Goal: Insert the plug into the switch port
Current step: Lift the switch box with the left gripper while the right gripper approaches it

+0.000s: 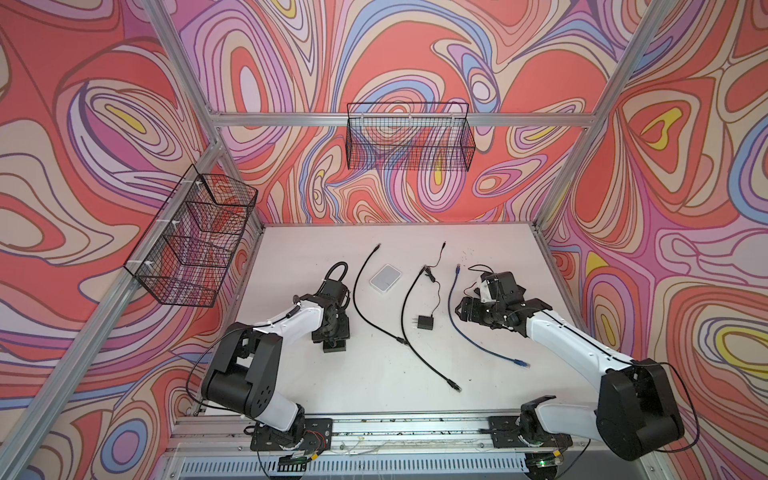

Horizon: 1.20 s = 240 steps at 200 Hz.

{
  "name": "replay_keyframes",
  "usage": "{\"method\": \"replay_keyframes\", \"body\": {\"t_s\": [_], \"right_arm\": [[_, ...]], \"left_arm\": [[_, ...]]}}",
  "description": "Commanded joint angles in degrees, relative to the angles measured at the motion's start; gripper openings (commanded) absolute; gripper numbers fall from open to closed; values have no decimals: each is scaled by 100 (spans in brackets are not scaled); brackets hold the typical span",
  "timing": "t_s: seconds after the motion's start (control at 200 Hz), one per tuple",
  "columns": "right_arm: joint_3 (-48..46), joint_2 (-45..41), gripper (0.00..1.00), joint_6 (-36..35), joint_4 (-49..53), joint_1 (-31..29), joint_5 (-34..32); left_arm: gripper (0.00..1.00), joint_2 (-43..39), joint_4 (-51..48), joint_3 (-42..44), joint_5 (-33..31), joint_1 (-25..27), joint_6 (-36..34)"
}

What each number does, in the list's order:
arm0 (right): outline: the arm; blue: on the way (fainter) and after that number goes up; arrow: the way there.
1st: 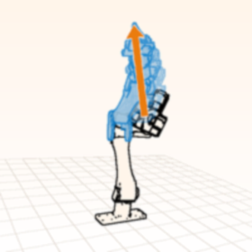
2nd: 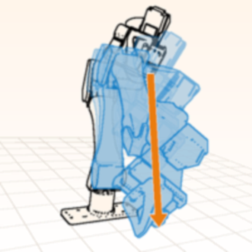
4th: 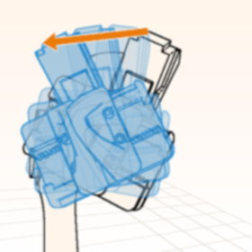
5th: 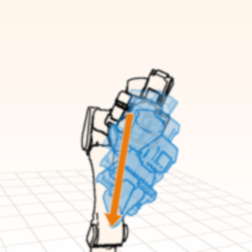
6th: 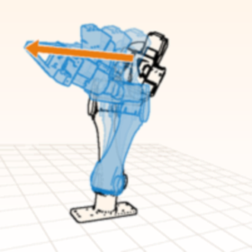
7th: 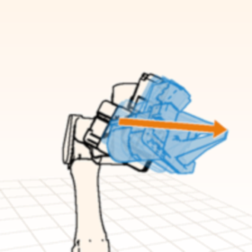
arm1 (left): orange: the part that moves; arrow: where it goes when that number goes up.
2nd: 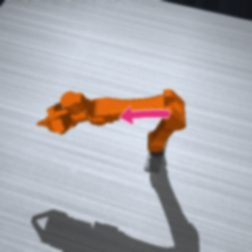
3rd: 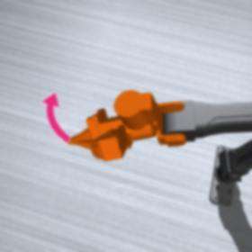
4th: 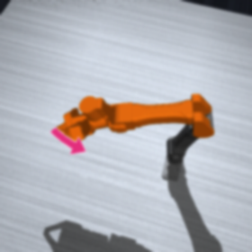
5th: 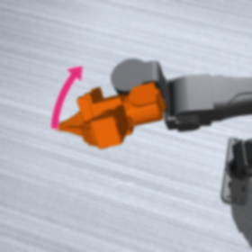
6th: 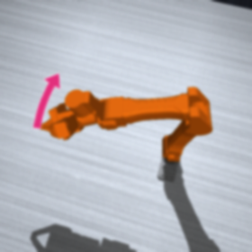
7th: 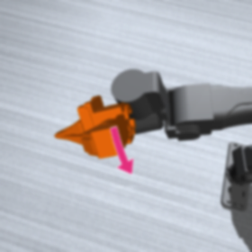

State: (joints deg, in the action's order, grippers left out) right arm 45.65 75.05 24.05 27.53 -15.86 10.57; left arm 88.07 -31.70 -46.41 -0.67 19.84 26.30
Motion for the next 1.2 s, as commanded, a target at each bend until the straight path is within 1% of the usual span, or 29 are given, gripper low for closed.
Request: {"method": "replay_keyframes", "body": {"t_s": [0.0,0.1,0.165,0.24,0.396,0.441,0.651,0.771,0.891,0.987,1.077,1.197], "right_arm": [[393,122,83,-196,278,-45,471],[654,134,83,-254,433,-41,755],[824,145,83,-283,504,-41,947],[997,159,83,-283,546,-40,1236],[1358,241,82,-265,647,-40,1786],[1486,290,81,-275,647,-40,2042],[1959,666,77,-230,538,-106,2998],[2222,865,75,-216,436,-346,3017],[2592,1299,73,-235,616,-506,3065],[2764,1534,72,-221,610,-621,3188],[2859,1633,72,-173,514,-679,3356],[2954,1744,70,-184,580,-730,3404]], "left_arm": [[46,-335,151,-74,43,395,-333],[46,-690,256,-233,-155,900,-551],[46,-861,322,-350,-393,1242,-680],[46,-994,355,-500,-572,1480,-784],[47,-1218,572,-668,-467,1761,-1096],[46,-1269,649,-708,-362,1847,-1238],[44,-1254,866,-1018,-251,2292,-1733],[44,-1183,893,-1220,-198,2508,-1958],[44,-1096,885,-1387,-232,2685,-2164],[44,-980,842,-1503,-197,2760,-2276],[44,-857,824,-1581,-290,2823,-2384],[43,-740,817,-1650,-405,2855,-2470]]}}
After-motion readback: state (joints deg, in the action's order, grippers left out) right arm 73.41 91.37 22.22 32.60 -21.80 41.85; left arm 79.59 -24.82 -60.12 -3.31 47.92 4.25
